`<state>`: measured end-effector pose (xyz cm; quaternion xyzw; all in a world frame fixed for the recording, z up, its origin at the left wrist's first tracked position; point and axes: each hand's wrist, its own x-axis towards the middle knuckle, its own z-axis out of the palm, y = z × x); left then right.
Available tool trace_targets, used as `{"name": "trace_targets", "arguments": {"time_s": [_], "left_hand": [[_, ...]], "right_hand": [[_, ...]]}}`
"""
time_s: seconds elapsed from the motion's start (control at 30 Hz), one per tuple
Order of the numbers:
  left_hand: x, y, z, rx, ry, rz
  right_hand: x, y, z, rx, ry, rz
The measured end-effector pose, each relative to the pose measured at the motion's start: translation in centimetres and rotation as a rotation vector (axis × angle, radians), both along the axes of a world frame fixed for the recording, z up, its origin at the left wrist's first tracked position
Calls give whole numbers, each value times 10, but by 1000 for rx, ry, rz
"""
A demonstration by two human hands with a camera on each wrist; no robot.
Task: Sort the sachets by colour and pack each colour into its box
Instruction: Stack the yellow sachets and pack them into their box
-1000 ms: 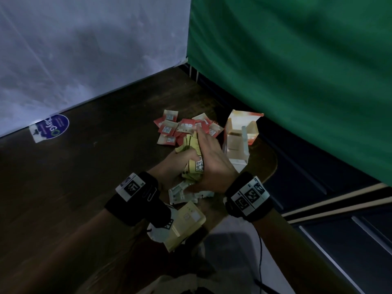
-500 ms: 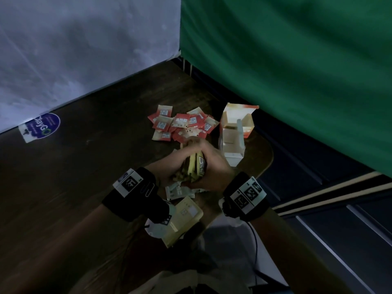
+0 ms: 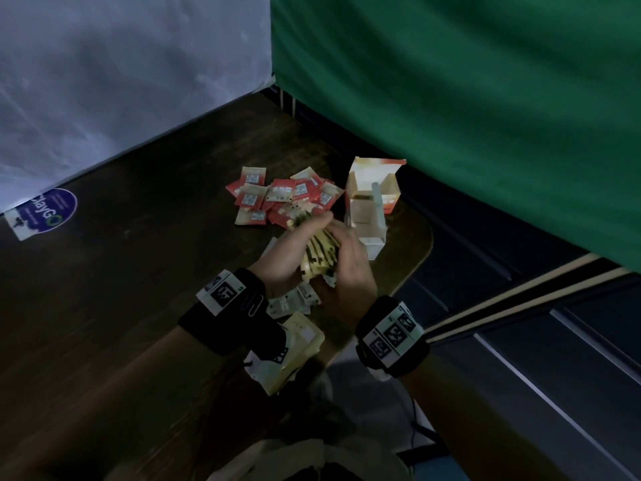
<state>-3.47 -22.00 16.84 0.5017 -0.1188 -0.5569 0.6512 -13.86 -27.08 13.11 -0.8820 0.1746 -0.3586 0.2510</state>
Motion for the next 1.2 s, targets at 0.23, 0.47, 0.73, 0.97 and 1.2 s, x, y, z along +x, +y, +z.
{"name": "trace_targets", "arguments": {"time_s": [0.23, 0.47, 0.73, 0.97, 1.2], "left_hand": [[-18, 2, 4, -23, -134, -39], [-15, 43, -51, 206, -819, -338], [-16, 91, -76, 558, -1068, -731], [-1, 104, -72, 525, -987, -487], [13, 112, -73, 347, -1580, -313]], "right_hand": [[-8, 3, 11, 186, -22, -88], [-42, -16, 0, 485, 205, -193], [-64, -3, -26, 763, 414, -75], [-57, 9, -33, 820, 326, -92], [-47, 38, -58, 783, 305, 10]]}}
